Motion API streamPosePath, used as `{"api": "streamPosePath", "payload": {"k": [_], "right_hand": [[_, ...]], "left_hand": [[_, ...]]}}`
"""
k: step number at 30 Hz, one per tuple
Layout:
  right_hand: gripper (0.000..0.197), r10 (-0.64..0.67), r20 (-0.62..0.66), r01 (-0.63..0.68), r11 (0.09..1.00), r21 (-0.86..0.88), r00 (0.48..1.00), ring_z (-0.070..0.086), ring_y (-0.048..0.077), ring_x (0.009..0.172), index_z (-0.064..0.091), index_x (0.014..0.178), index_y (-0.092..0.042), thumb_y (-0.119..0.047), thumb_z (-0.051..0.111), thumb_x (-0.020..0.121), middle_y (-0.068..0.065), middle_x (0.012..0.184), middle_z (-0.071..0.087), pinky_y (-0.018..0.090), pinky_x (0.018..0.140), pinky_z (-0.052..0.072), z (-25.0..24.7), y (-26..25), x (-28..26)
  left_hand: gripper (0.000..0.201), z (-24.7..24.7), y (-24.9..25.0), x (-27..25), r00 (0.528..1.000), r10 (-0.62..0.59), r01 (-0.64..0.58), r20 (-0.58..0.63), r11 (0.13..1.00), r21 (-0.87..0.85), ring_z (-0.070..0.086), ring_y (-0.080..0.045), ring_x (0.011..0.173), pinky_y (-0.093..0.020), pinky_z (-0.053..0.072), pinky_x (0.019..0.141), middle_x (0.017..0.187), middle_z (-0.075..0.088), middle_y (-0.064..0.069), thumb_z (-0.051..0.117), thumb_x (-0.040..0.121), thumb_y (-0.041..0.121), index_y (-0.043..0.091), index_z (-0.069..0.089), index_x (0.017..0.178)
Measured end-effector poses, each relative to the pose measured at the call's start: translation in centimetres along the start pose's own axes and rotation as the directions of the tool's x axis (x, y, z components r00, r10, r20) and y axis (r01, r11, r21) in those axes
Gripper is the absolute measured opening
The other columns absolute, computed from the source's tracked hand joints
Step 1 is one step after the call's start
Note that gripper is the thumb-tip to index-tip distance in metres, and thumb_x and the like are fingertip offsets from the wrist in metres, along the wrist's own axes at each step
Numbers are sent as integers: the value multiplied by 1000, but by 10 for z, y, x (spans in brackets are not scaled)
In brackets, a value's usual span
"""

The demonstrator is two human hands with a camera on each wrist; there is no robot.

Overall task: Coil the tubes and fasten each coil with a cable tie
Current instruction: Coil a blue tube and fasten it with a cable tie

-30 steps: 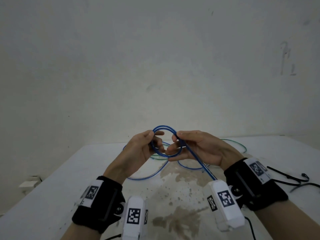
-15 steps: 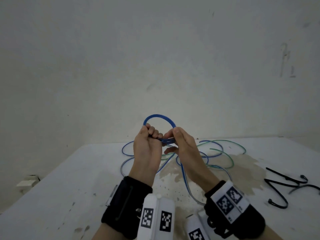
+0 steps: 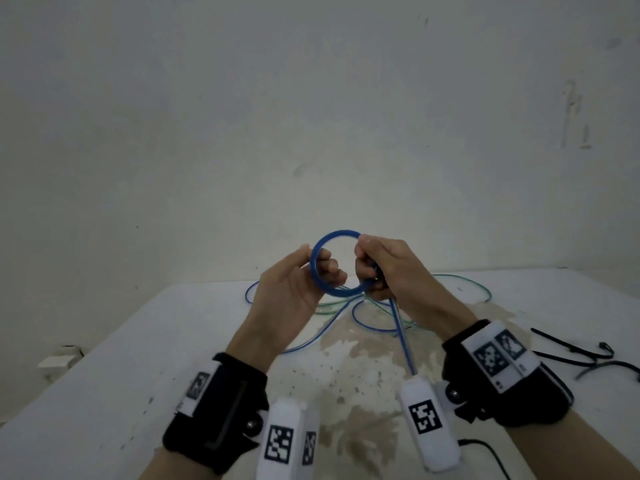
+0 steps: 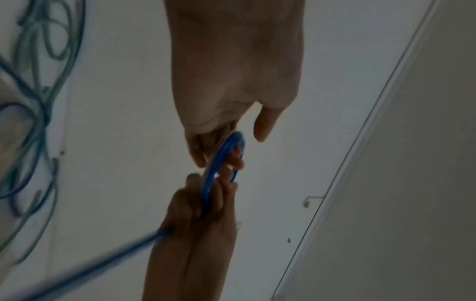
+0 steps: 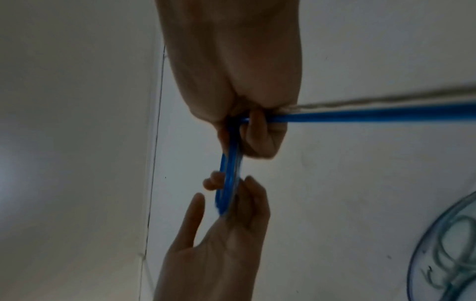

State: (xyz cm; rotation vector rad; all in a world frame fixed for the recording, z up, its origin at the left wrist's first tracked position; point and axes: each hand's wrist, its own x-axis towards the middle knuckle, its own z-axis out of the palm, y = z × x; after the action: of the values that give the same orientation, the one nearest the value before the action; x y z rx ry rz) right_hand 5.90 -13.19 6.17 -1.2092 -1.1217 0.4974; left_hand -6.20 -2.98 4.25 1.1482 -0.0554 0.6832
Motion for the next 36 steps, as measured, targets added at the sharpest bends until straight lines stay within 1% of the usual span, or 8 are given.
{"api": "streamPosePath", "payload": {"k": [3, 6, 10, 16, 20, 28, 32, 36], "right_hand": [[30, 94, 178, -52, 972, -228, 979, 19, 8, 45, 44, 77, -9, -26, 34, 100, -2, 54, 33, 16, 39, 18, -8, -10, -2], [31, 118, 211, -51, 953, -299, 970, 19, 8, 44, 47, 79, -8, -27, 35, 100, -1, 54, 34, 17, 39, 18, -7, -14, -2], [31, 21, 93, -5, 986, -168, 995, 27, 7, 43, 53, 77, -8, -29, 42, 97, -4, 53, 42, 16, 39, 23, -3, -8, -1], [26, -1, 85, -2, 1000, 26, 996, 41, 9, 60, 65, 87, -9, -22, 44, 95, -3, 66, 53, 22, 55, 33, -2, 8, -8], [31, -65, 40, 65, 998, -7, 997, 44, 7, 60, 58, 78, -8, -23, 40, 97, 1, 68, 52, 17, 52, 38, 4, 18, -12], [30, -73, 6, 73, 984, -164, 997, 38, 9, 47, 54, 72, -6, -17, 43, 97, -3, 54, 50, 18, 43, 31, -5, 20, -7], [34, -29, 243, 145, 868, -475, 970, 33, 2, 40, 49, 65, -11, -16, 42, 98, -5, 51, 45, 15, 44, 30, -12, 11, -5], [37, 8, 340, 230, 722, -653, 940, 40, 2, 39, 48, 61, -19, -17, 44, 97, -8, 52, 47, 12, 47, 31, -10, -2, -3]], "left_hand": [[34, -3, 16, 6, 991, -130, 125, -6, 940, 319, 48, -15, 49, -33, 50, 64, 59, 50, -3, 37, 97, 29, 2, 55, 85], [30, 2, 20, 10, 987, -159, 136, 14, 883, 450, 30, -10, 45, -25, 45, 50, 58, 30, 0, 38, 99, 23, 6, 50, 76], [31, 10, 10, 10, 998, 21, -2, -52, 938, 348, 21, -8, 45, -18, 29, 44, 54, 21, 4, 37, 100, 17, 9, 41, 70], [32, 12, -4, 15, 955, 154, -132, -252, 986, 102, 21, -7, 42, -17, 28, 41, 49, 22, 7, 35, 100, 16, 10, 40, 69], [33, 13, -10, 16, 937, 199, -179, -289, 979, 92, 23, -7, 42, -18, 29, 43, 48, 24, 8, 35, 101, 17, 9, 41, 69], [29, 2, 6, 5, 996, -83, 87, -30, 984, 153, 45, -19, 46, -34, 48, 59, 53, 43, -5, 38, 92, 21, 7, 47, 69], [42, -1, 18, 10, 979, -204, 165, 12, 824, 542, 57, -24, 50, -33, 53, 59, 66, 61, -10, 45, 91, 40, 1, 59, 86], [45, 6, 17, 14, 965, -256, 110, 48, 569, 815, 40, -13, 45, -28, 43, 53, 57, 44, -4, 40, 97, 39, 2, 56, 78]]}}
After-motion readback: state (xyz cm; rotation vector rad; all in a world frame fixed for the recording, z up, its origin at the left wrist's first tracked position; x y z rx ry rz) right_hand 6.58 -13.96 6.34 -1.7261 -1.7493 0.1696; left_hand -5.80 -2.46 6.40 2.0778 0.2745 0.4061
